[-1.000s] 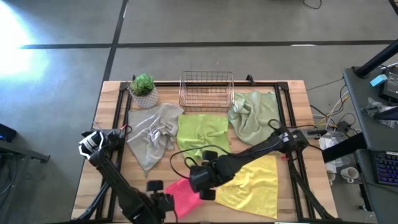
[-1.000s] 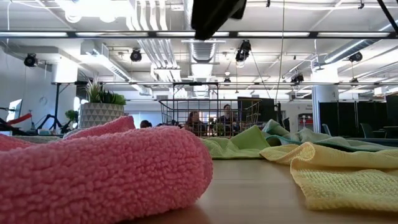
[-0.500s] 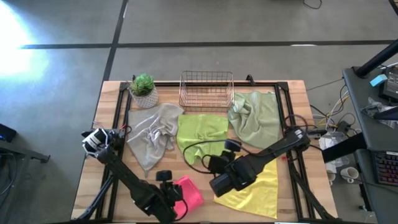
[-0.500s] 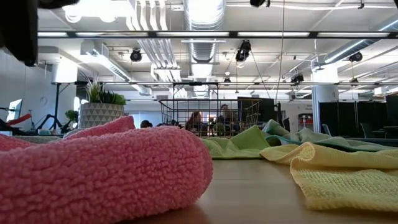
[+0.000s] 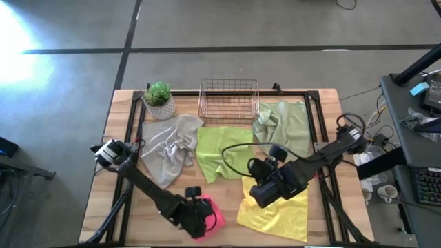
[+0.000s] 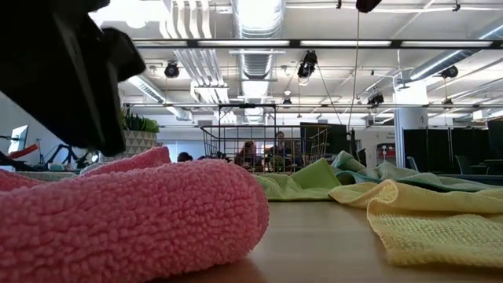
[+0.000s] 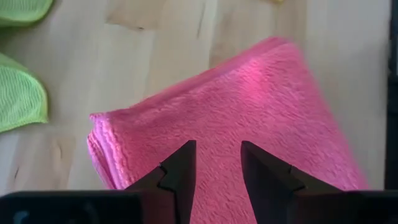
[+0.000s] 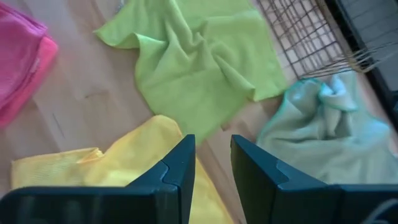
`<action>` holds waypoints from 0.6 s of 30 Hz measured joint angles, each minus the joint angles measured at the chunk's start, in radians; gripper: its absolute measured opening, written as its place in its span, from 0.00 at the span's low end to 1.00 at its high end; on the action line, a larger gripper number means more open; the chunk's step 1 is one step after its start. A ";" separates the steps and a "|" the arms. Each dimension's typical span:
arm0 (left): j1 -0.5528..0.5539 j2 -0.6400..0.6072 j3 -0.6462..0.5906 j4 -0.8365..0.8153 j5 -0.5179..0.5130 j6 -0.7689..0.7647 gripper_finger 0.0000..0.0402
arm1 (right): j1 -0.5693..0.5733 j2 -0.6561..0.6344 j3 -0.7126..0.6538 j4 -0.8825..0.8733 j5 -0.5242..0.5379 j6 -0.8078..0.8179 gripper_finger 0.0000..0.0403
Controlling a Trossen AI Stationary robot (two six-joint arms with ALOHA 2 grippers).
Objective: Fold microfiber towels
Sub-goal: Fold the pink towel
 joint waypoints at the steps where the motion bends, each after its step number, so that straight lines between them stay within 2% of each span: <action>1: 0.010 0.000 -0.010 0.012 0.007 0.000 0.28 | 0.000 -0.014 -0.025 0.029 -0.002 -0.002 0.23; 4: 0.041 0.000 -0.044 0.021 0.037 -0.002 0.28 | 0.002 -0.044 -0.082 0.086 -0.006 -0.022 0.23; 10: 0.100 0.000 -0.108 0.112 0.115 -0.006 0.28 | 0.002 -0.076 -0.146 0.096 -0.024 -0.043 0.23; 15: 0.132 -0.003 -0.156 0.174 0.183 -0.078 0.28 | 0.002 -0.087 -0.170 0.083 -0.032 -0.060 0.23; 18: 0.133 -0.006 -0.180 0.186 0.186 -0.156 0.28 | 0.002 -0.088 -0.170 0.083 -0.032 -0.083 0.23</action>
